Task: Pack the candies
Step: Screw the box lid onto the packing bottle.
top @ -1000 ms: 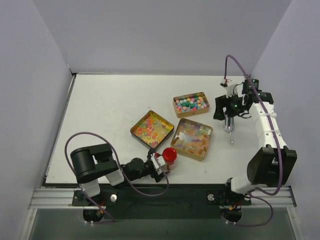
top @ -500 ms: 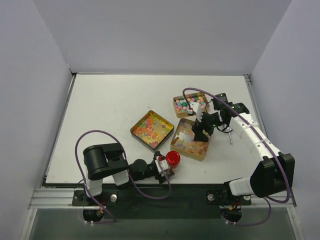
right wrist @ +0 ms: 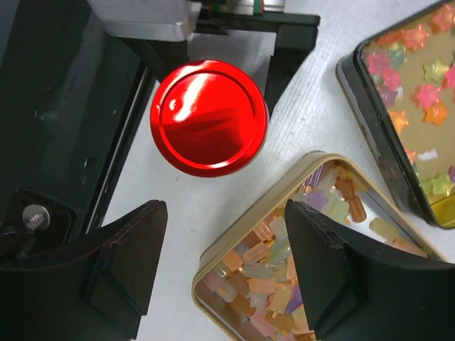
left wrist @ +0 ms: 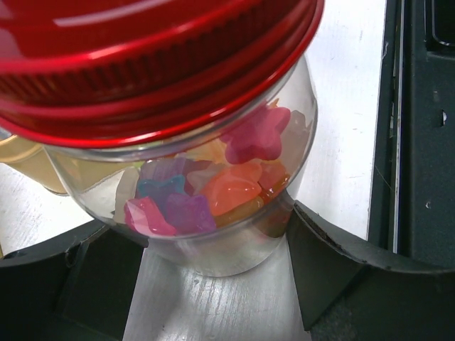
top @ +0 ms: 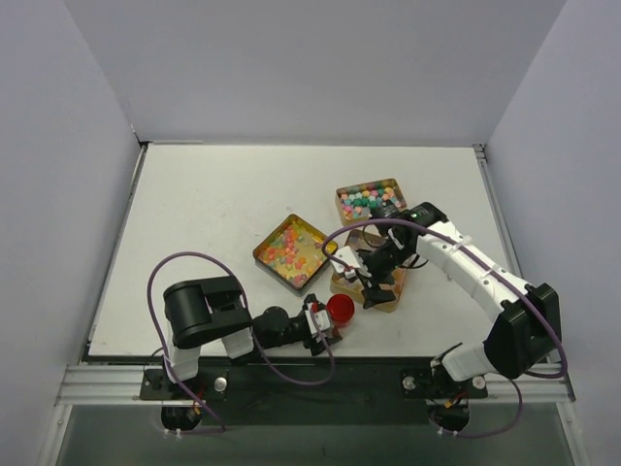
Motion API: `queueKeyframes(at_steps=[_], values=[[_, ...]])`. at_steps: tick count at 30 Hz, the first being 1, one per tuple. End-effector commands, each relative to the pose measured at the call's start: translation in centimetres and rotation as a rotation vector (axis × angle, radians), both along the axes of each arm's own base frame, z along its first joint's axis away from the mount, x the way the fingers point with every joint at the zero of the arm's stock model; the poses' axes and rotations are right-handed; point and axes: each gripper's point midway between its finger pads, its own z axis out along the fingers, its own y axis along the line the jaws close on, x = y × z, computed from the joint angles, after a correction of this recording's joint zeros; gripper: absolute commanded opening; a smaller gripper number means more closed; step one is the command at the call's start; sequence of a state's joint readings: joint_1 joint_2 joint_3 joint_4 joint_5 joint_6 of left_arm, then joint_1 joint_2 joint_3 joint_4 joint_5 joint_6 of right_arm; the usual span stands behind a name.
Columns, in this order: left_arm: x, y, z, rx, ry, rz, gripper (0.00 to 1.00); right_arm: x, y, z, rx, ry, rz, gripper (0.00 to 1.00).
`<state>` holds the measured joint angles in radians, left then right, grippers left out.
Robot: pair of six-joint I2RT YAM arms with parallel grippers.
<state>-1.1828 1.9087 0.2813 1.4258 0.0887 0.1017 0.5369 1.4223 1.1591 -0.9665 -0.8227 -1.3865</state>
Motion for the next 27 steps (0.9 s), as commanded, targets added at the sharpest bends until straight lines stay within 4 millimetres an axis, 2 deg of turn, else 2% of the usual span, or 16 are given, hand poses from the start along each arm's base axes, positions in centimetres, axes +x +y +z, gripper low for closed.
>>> queueKeyframes(at_steps=[1, 5, 10, 11, 16, 21, 22, 27], values=[[-0.4, -0.1, -0.6, 0.009, 0.008, -0.023, 0.0, -2.3, 0.8, 1.1, 0.042, 0.049, 0.134, 0.69], [-0.2, -0.1, -0.8, 0.018, 0.007, -0.016, 0.0, -2.4, 1.6, 1.0, 0.033, 0.063, 0.165, 0.68], [-0.1, -0.2, -1.5, 0.042, 0.042, -0.004, 0.0, -3.7, 2.5, 0.5, 0.003, 0.092, 0.209, 0.69], [-0.2, -0.2, -1.4, 0.043, 0.045, -0.009, 0.0, -3.8, 2.6, 0.5, 0.002, 0.1, 0.207, 0.73], [0.3, 0.2, -1.5, 0.046, 0.045, 0.018, 0.0, -4.5, 2.9, 0.4, -0.041, 0.123, 0.193, 0.75], [0.5, 0.4, -1.3, 0.041, 0.045, 0.032, 0.0, -4.9, 0.5, -0.7, -0.131, 0.08, 0.17, 0.75], [0.5, 0.3, -1.2, 0.039, 0.042, 0.03, 0.0, -5.4, -0.3, -1.4, -0.159, 0.091, 0.165, 0.75], [0.8, 0.5, -1.4, 0.047, 0.042, 0.052, 0.0, -6.7, -2.8, -2.0, -0.229, 0.078, 0.101, 0.74]])
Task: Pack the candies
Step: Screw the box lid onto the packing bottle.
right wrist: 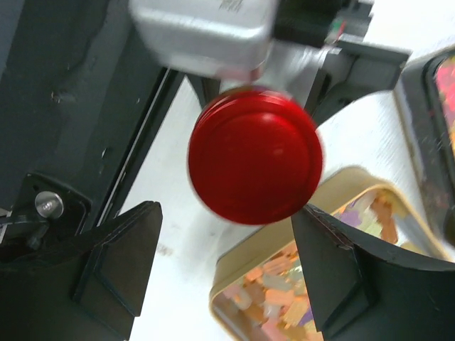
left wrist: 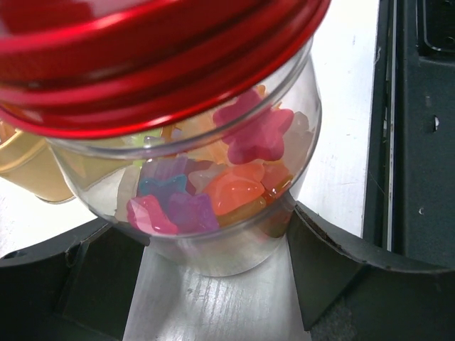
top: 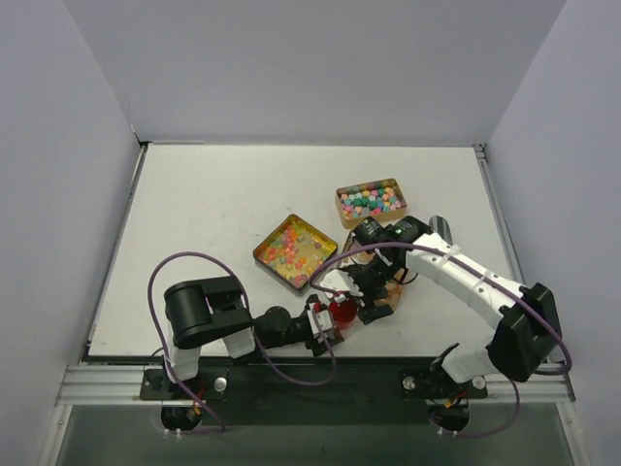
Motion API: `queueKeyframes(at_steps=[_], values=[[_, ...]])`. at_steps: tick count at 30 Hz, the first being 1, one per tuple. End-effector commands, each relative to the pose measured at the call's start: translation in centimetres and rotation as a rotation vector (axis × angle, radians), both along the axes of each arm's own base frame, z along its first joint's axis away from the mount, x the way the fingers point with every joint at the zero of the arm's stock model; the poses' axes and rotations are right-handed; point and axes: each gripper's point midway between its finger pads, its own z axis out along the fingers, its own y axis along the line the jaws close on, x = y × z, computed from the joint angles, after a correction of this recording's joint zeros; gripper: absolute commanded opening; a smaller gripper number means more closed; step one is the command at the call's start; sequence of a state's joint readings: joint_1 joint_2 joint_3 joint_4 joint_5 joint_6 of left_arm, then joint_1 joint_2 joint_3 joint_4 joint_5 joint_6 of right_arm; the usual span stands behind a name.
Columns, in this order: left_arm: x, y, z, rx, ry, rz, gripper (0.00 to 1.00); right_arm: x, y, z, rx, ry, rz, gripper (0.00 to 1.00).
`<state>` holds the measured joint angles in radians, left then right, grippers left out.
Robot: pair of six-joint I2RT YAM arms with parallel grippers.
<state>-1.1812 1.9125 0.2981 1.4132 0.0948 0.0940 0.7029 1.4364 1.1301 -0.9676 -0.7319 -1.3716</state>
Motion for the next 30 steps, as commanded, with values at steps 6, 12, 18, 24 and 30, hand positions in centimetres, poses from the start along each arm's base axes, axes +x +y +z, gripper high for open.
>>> queueKeyframes(at_steps=[6, 12, 18, 24, 30], values=[[0.9, 0.9, -1.7, 0.057, 0.038, 0.064, 0.0, -4.0, -5.6, 1.1, -0.135, -0.002, -0.172, 0.74], [0.2, 0.7, -1.9, 0.065, 0.048, 0.026, 0.0, -0.5, -5.6, 1.4, -0.104, -0.088, -0.245, 0.74], [-0.2, 0.6, -2.0, 0.074, 0.04, 0.008, 0.0, 2.6, -1.9, 2.0, -0.05, -0.022, -0.184, 0.75], [-0.2, 0.5, -2.3, 0.089, 0.037, 0.001, 0.0, 3.6, 0.4, 3.6, 0.003, -0.009, -0.124, 0.7], [-0.2, 0.5, -2.4, 0.093, 0.044, 0.0, 0.0, 2.9, 2.2, 5.8, 0.055, 0.035, -0.171, 0.19]])
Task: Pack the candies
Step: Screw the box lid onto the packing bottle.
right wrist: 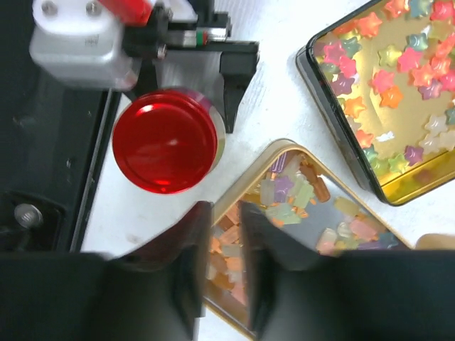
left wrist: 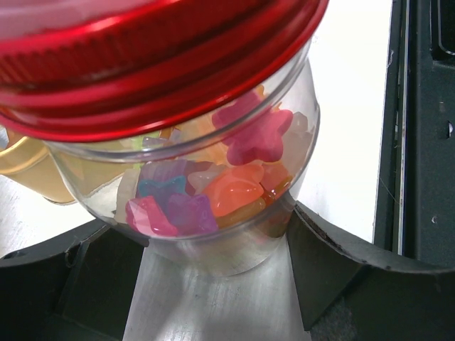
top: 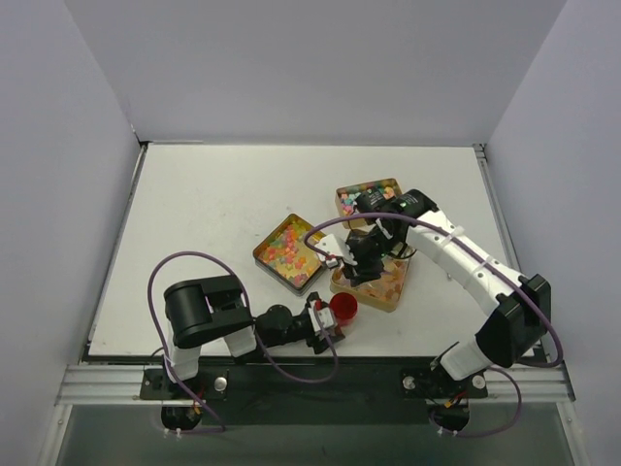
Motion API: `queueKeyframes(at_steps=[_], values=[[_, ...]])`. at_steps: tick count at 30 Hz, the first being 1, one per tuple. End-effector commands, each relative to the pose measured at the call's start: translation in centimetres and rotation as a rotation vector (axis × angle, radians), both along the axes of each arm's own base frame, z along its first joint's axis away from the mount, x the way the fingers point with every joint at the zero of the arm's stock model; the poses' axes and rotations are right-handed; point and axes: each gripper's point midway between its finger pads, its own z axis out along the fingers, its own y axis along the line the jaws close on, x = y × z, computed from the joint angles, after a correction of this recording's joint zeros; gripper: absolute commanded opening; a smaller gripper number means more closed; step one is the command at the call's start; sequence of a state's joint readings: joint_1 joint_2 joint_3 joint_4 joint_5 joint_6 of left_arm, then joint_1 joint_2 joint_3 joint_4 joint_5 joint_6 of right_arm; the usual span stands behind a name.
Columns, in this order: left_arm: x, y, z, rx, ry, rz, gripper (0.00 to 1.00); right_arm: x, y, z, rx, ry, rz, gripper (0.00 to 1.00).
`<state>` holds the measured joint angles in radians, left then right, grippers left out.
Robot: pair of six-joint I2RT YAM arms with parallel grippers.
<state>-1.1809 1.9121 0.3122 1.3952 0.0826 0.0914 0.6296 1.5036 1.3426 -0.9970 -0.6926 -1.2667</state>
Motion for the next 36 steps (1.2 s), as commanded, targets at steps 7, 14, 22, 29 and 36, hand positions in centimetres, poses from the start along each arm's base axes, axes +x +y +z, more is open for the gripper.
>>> queueKeyframes(at_steps=[7, 14, 22, 29, 36], values=[[-0.2, 0.8, -2.4, 0.091, 0.049, 0.007, 0.0, -6.2, 1.5, -0.6, -0.029, 0.169, 0.079, 0.03], [0.0, 0.9, -2.5, 0.095, 0.048, 0.017, 0.0, -7.2, 0.9, -3.6, -0.126, 0.181, 0.085, 0.02], [-0.4, 0.6, -2.8, 0.101, 0.057, -0.003, 0.0, -5.6, 0.5, -3.8, -0.135, 0.13, 0.003, 0.02], [-0.4, 0.7, -2.6, 0.098, 0.044, 0.004, 0.0, -7.1, -0.5, -7.5, -0.278, 0.11, 0.05, 0.0], [-0.4, 0.8, -2.6, 0.102, 0.036, 0.0, 0.0, -8.3, -1.9, -9.5, -0.342, 0.104, 0.023, 0.0]])
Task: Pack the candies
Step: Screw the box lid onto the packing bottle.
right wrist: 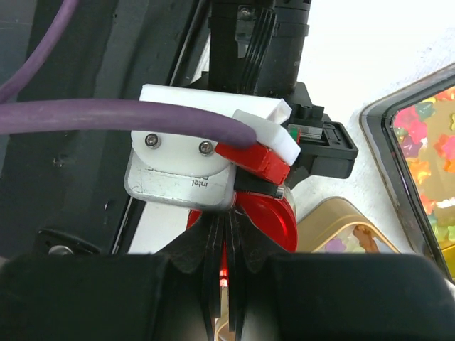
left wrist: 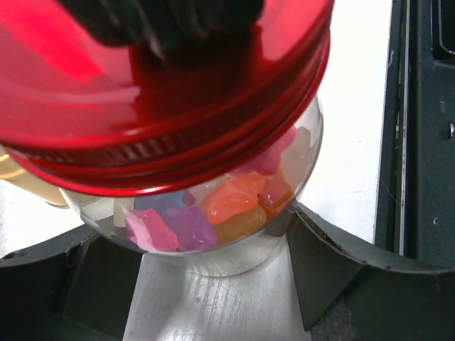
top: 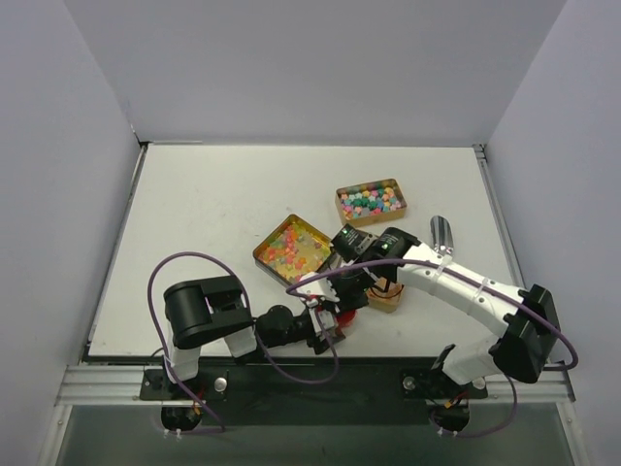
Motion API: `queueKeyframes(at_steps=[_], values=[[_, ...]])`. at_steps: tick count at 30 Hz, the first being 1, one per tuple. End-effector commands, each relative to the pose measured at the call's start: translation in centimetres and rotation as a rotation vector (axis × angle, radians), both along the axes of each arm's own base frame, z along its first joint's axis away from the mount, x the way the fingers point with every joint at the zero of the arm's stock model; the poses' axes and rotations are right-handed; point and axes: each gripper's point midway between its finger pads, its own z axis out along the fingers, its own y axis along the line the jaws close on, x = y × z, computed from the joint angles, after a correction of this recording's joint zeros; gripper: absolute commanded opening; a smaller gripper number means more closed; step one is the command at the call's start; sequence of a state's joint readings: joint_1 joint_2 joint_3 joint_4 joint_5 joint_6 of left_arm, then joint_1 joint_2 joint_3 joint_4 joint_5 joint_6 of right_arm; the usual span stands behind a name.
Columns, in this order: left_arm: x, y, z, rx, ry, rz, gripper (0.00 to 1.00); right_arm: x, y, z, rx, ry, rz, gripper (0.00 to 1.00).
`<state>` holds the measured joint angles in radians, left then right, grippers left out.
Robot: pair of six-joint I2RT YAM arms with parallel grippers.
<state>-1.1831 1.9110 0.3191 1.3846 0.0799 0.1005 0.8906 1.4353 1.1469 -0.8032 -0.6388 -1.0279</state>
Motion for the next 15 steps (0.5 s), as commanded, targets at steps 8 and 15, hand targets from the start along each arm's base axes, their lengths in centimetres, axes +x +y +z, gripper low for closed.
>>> queueKeyframes(at_steps=[8, 15], values=[[-0.5, 1.0, -3.1, 0.118, 0.039, -0.003, 0.0, 7.0, -6.1, 4.4, 0.032, -0.07, -0.276, 0.0], [-0.4, 0.9, -3.7, 0.132, 0.038, 0.003, 0.0, 7.9, -7.7, 5.4, 0.04, -0.173, -0.134, 0.59]])
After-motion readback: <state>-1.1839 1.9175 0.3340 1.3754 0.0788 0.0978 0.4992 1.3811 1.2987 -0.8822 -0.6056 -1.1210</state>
